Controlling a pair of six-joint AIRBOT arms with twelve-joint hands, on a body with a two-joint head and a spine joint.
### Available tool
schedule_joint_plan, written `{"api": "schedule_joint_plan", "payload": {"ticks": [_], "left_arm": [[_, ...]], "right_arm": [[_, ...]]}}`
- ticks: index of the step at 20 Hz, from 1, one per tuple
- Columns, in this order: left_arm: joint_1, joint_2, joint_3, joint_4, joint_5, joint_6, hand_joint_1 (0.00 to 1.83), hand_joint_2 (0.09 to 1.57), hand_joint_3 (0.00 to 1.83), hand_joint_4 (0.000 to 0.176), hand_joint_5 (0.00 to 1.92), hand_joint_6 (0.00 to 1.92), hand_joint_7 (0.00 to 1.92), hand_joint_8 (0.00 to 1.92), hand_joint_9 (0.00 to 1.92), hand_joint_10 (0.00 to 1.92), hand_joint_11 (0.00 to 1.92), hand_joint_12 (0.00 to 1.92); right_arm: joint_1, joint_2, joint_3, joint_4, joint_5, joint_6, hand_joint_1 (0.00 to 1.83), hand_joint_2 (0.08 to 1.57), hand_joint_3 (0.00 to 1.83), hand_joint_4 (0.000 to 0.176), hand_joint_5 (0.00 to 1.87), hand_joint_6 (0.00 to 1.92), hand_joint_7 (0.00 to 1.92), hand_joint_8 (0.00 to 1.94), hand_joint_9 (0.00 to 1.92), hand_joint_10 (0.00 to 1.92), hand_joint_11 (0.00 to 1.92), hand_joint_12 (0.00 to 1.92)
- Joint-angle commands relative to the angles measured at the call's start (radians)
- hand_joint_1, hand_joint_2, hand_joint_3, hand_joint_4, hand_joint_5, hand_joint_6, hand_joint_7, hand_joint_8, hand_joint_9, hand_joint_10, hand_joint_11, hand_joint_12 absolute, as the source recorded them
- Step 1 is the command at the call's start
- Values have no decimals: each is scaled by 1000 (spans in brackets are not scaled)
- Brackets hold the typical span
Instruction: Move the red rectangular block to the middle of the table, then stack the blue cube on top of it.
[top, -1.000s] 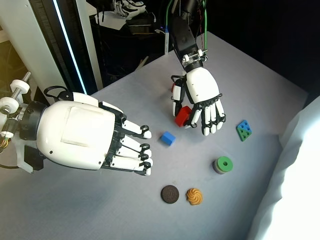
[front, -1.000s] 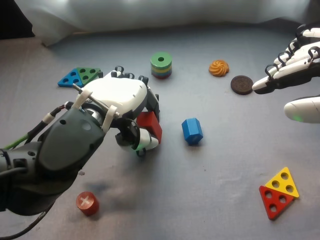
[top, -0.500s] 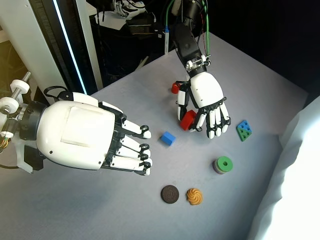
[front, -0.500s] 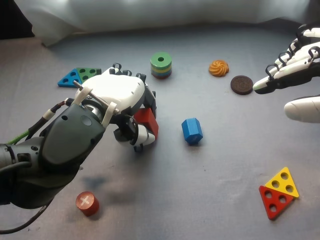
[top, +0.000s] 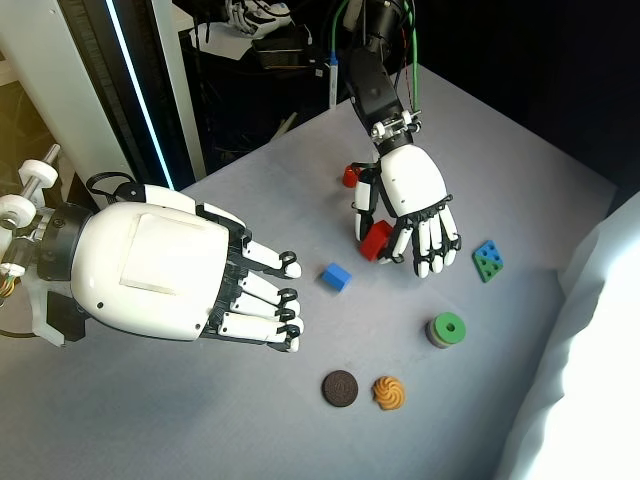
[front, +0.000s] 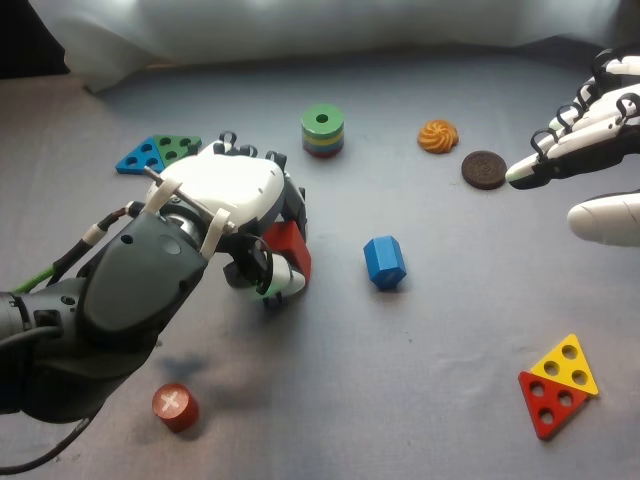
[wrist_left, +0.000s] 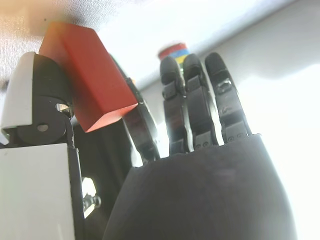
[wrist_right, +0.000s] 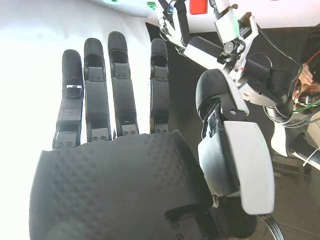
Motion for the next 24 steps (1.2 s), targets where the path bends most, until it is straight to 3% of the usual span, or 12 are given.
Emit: {"api": "schedule_joint_plan", "payload": {"ticks": [1, 5, 6, 7, 8, 12, 17, 18, 19, 20, 22, 24], "left_arm": [[2, 3, -4, 55, -72, 2, 989, 1133, 3, 176, 920, 1063, 387, 1, 273, 0, 0, 584], [8, 1, -5, 54, -77, 1, 952, 1175, 3, 176, 836, 1193, 446, 9, 308, 8, 0, 675], [8, 1, -5, 54, -77, 1, 898, 1139, 0, 60, 753, 565, 468, 7, 314, 6, 0, 651], [10, 1, -5, 54, -77, 1, 898, 1139, 0, 60, 753, 565, 468, 7, 314, 6, 0, 651], [11, 0, -6, 54, -77, 1, 893, 1101, 0, 20, 850, 107, 541, 4, 349, 5, 0, 713], [12, -1, -7, 53, -77, 1, 848, 1049, 0, 0, 802, 10, 495, 0, 310, 0, 0, 742], [11, 0, -9, 51, -82, 0, 709, 1107, 10, 8, 696, 0, 382, 0, 247, 0, 0, 608], [11, 0, -11, 51, -82, -1, 366, 1173, 14, 17, 369, 0, 250, 0, 168, 0, 0, 430], [8, 6, -17, 48, -82, -1, 315, 1152, 2, 0, 314, 1, 255, 4, 189, 8, 0, 490], [6, 14, -24, 41, -82, 0, 276, 1130, 0, 0, 263, 0, 240, 1, 193, 6, 0, 475], [-1, 37, -45, 18, -82, 20, 214, 1089, 0, 0, 164, 0, 218, 0, 213, 7, 0, 540], [-5, 70, -72, -1, -82, 34, 224, 1071, 0, 0, 130, 0, 178, 0, 203, 1, 0, 578]], "right_arm": [[13, 12, 0, 25, 104, 1, 32, 1339, 0, 0, 493, 2, 508, 1, 406, 3, 0, 850], [13, 12, 0, 25, 104, 1, 52, 1334, 0, 0, 494, 1, 508, 1, 409, 3, 0, 857], [13, 12, 0, 25, 104, 1, 48, 1333, 0, 0, 496, 2, 511, 2, 412, 4, 0, 857], [13, 12, 0, 25, 104, 1, 48, 1333, 0, 0, 496, 2, 511, 2, 412, 4, 0, 857], [13, 12, 0, 25, 104, 1, 62, 1334, 0, 0, 491, 0, 502, 0, 402, 0, 0, 836], [13, 12, 0, 25, 104, 1, 100, 1322, 0, 0, 498, 3, 508, 3, 404, 2, 0, 813], [12, 13, 0, 25, 98, 0, 181, 1289, 0, 0, 472, 0, 484, 0, 387, 0, 0, 792], [10, 13, 0, 25, 82, -6, 324, 1061, 0, 0, 380, 0, 345, 0, 262, 0, 0, 569], [5, 13, 2, 25, 76, -19, 358, 999, 0, 0, 336, 0, 284, 0, 205, 0, 0, 433], [-4, 13, 4, 25, 76, -19, 407, 906, 0, 10, 263, 0, 193, 2, 135, 0, 0, 258], [-14, 6, 4, 49, 76, -20, 349, 808, 0, 57, 150, 0, 17, 0, 5, 0, 0, 18], [-23, -30, 3, 255, 75, -214, 394, 717, 0, 83, 117, 0, 0, 0, 0, 0, 0, 0]]}}
